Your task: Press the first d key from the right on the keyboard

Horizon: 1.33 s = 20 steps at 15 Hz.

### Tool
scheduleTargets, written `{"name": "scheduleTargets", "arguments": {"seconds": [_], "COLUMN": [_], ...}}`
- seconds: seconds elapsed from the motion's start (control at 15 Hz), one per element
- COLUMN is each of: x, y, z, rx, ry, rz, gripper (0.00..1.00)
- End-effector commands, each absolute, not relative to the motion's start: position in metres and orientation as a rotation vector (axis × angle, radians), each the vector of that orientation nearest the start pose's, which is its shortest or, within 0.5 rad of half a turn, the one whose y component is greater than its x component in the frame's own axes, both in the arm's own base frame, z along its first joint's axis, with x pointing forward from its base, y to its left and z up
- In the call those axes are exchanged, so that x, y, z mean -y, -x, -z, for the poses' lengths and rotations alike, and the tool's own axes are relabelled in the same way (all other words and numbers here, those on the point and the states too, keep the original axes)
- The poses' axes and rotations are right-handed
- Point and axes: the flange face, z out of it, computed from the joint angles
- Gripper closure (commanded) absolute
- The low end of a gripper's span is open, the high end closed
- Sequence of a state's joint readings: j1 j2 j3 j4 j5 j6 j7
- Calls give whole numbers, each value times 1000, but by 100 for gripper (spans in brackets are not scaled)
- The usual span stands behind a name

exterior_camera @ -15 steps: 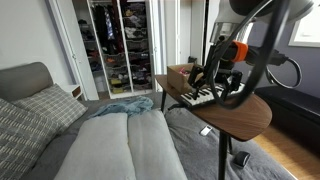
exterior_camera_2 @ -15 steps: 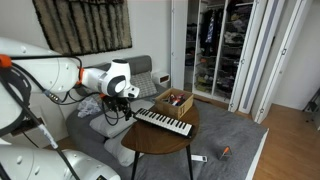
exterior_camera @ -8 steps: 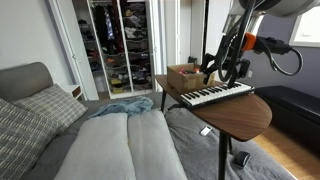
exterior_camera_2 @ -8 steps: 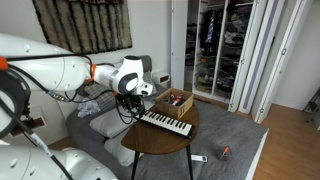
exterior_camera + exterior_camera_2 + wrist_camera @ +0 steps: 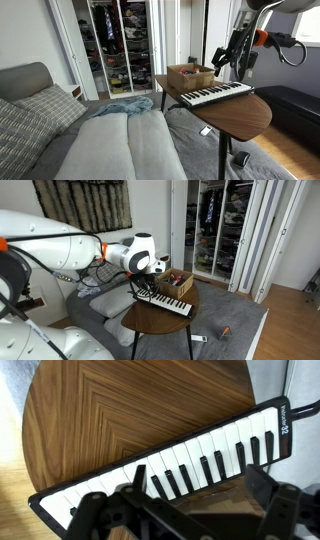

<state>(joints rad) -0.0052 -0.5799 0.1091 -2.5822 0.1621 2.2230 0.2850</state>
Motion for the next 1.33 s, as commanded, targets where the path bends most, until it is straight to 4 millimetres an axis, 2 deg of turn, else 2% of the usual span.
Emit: {"name": "scheduleTargets", "arguments": {"seconds": [0.0,0.27,0.67,0.93,1.0,1.13,1.27], "x": [-42,-38,-23,-12,-9,-3,2], "y": [-389,-393,-400,-404,-404,-406,-407], "z": [-471,-469,-450,-442,-441,-438,-435], "rx": [-426,-441,-291,-222,-208,-167,-132], "ry": [2975,2969,3112,3134,3132,3134,3135], "rz": [310,317,278,276,272,263,254], "gripper": [0,0,0,1,26,29,44]}}
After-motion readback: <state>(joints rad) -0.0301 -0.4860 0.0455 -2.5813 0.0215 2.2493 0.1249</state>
